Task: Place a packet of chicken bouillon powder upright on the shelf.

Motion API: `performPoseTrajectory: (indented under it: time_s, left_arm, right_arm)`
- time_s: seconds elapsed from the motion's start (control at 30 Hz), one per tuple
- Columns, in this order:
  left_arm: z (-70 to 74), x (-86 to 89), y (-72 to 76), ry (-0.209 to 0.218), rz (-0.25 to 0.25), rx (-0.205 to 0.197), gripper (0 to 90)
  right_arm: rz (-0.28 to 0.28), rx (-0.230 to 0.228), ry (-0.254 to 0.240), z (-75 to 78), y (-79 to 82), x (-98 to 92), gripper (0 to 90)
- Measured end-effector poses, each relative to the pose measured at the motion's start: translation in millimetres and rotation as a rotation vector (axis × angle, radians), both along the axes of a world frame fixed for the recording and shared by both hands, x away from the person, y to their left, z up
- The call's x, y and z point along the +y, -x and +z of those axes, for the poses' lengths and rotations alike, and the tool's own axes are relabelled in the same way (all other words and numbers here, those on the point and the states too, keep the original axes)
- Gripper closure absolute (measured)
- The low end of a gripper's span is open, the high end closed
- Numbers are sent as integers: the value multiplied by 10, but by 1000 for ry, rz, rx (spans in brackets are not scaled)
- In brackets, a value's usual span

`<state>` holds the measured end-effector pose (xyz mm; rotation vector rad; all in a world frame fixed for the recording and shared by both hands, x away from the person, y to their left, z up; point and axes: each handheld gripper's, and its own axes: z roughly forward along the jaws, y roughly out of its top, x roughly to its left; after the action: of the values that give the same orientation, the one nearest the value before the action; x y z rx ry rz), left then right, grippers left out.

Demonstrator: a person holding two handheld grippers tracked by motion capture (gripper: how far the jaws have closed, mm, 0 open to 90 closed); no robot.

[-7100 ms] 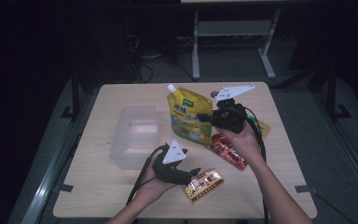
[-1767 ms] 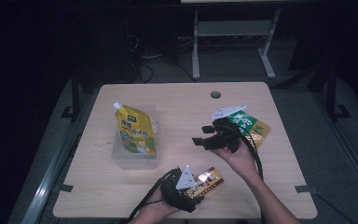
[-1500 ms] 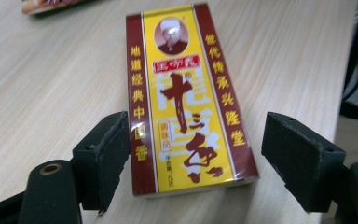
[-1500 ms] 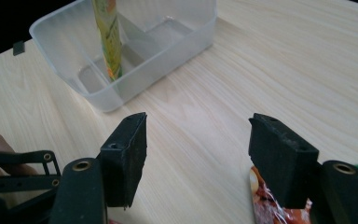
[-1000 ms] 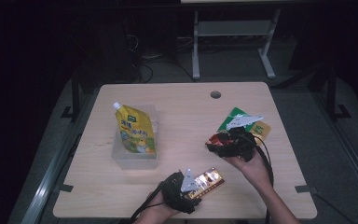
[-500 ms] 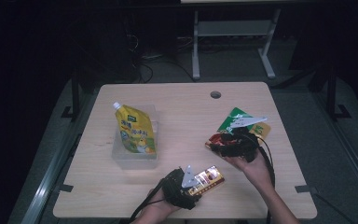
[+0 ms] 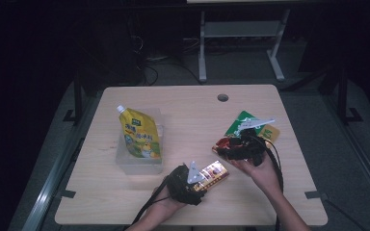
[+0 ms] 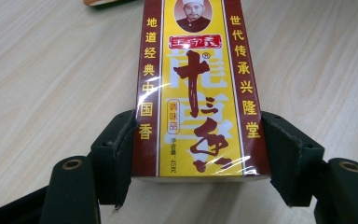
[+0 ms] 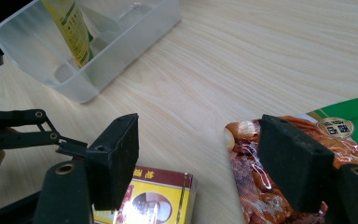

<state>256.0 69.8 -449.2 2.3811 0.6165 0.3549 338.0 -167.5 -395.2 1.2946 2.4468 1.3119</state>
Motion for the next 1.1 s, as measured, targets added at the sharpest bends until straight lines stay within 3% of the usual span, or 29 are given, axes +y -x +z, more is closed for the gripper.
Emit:
performPoseTrajectory:
  time_s: [0.3, 0.77, 0.93, 1.1]
  left_arm:
    - [98, 12, -81, 25, 37, -22, 325]
    - [358, 7, -192, 67, 83, -99, 325]
    - [405, 18, -214, 76, 99, -120, 325]
    - [430, 37, -236, 94, 121, -133, 325]
  right_arm:
    - [-6, 20, -15, -19, -48, -5, 274]
    - [-18, 74, -52, -16, -162, -37, 255]
    - [0, 111, -104, -38, -200, -55, 261]
    - [9, 135, -123, -55, -231, -47, 257]
